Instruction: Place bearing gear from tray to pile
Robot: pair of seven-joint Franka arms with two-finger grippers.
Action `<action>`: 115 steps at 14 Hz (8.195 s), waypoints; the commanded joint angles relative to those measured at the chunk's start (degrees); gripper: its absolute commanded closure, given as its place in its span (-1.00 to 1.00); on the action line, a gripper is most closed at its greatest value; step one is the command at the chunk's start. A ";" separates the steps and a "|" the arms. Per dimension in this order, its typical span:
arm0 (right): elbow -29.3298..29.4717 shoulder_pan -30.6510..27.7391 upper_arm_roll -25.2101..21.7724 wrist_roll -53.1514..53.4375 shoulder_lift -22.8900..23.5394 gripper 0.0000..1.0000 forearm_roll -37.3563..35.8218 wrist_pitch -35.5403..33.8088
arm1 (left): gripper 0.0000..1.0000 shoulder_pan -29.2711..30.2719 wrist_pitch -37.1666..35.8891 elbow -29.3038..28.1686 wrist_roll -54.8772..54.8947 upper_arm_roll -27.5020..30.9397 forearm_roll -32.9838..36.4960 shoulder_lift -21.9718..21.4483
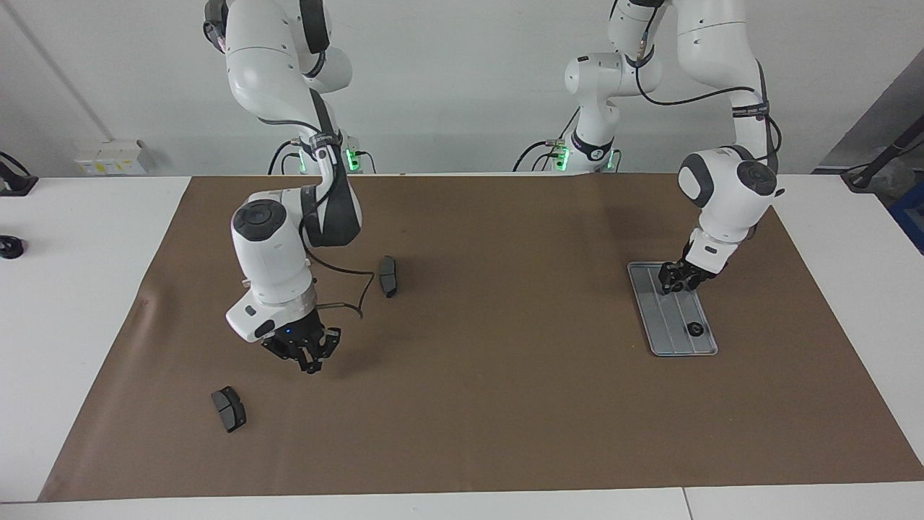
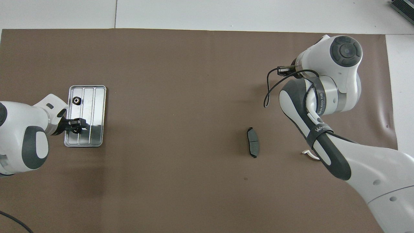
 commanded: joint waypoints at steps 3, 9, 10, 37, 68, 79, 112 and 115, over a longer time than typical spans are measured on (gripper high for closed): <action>-5.49 -2.49 0.84 -2.39 1.51 0.78 1.44 8.15 | -0.16 1.25 0.93 -0.76 0.42 -0.54 0.99 0.07; -5.60 -1.98 0.84 -2.49 0.98 -1.00 1.44 8.61 | 0.85 0.28 -3.28 0.90 0.42 -0.63 0.99 -0.72; -5.42 -1.62 0.84 -2.31 0.20 -1.00 1.44 8.26 | 0.95 -0.24 -5.29 2.39 0.33 -0.63 1.08 -0.81; -2.26 7.61 1.72 14.92 -11.85 -1.00 1.35 -12.93 | 1.00 -29.69 11.73 35.19 -0.46 -6.69 -7.09 23.63; 15.50 21.58 3.39 24.32 16.45 -0.96 -7.09 8.87 | -1.00 -0.69 -3.13 17.34 0.24 -2.74 -3.49 8.33; 14.71 22.29 3.39 23.97 16.19 -0.25 -8.67 8.96 | -0.32 2.12 0.84 14.97 0.33 -2.65 -3.49 9.74; -23.35 -14.54 3.21 -23.84 -13.79 1.00 3.89 8.69 | 0.14 2.65 9.28 10.93 4.46 -2.83 -3.49 10.00; -23.35 -14.01 3.21 -23.14 -12.91 1.00 4.25 9.31 | 0.59 2.56 8.75 10.93 4.72 -2.83 -3.49 9.92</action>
